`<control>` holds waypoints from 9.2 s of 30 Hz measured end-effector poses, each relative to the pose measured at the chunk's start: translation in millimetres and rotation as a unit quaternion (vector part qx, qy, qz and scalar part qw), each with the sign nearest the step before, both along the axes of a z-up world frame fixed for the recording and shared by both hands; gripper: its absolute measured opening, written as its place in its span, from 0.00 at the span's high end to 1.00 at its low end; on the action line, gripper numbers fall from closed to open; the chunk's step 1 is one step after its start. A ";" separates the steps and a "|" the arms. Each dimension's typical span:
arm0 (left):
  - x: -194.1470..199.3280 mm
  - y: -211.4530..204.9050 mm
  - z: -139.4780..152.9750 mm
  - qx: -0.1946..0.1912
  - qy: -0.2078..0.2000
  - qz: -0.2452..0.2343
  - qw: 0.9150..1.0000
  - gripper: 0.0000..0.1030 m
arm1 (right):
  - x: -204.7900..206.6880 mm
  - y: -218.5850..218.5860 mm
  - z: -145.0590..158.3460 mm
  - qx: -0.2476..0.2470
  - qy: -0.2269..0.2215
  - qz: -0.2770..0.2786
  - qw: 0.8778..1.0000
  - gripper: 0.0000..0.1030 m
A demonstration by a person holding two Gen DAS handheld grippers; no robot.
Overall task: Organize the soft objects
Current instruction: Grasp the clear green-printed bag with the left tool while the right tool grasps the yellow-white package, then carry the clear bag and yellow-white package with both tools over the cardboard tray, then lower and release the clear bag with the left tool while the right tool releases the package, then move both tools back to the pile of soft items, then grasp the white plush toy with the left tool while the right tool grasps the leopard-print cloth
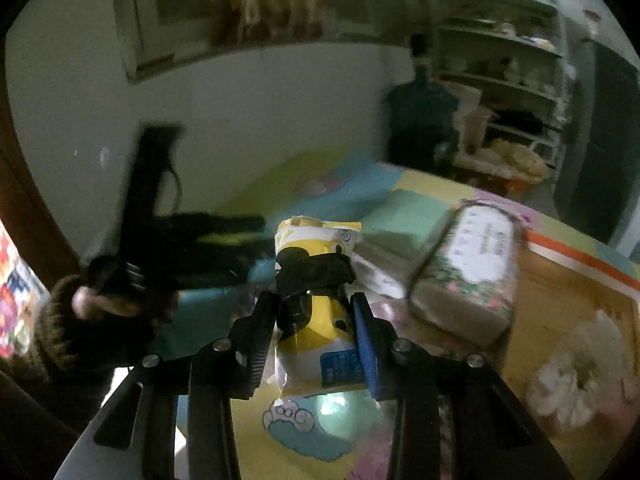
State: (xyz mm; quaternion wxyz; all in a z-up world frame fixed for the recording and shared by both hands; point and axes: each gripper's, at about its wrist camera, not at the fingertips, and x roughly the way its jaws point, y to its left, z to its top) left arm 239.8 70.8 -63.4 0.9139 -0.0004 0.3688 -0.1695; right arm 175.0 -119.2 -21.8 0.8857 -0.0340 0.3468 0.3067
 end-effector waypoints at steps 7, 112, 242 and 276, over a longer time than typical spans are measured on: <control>20.9 -23.1 -22.4 0.065 0.026 -0.036 0.997 0.38 | -10.6 -29.2 9.8 0.025 -0.005 -0.032 0.999 0.62; 23.8 -349.3 54.1 -0.014 -0.031 -0.135 0.990 0.59 | 6.0 -331.6 21.1 0.057 -0.060 -0.268 0.960 0.62; -33.3 -224.2 97.8 -0.008 -0.102 -0.009 0.995 0.16 | -13.6 -217.6 53.7 0.053 -0.079 -0.215 0.972 0.28; -71.4 -53.6 65.5 -0.039 -0.084 0.112 0.989 0.16 | -31.5 -78.0 22.1 0.028 -0.042 -0.124 0.991 0.28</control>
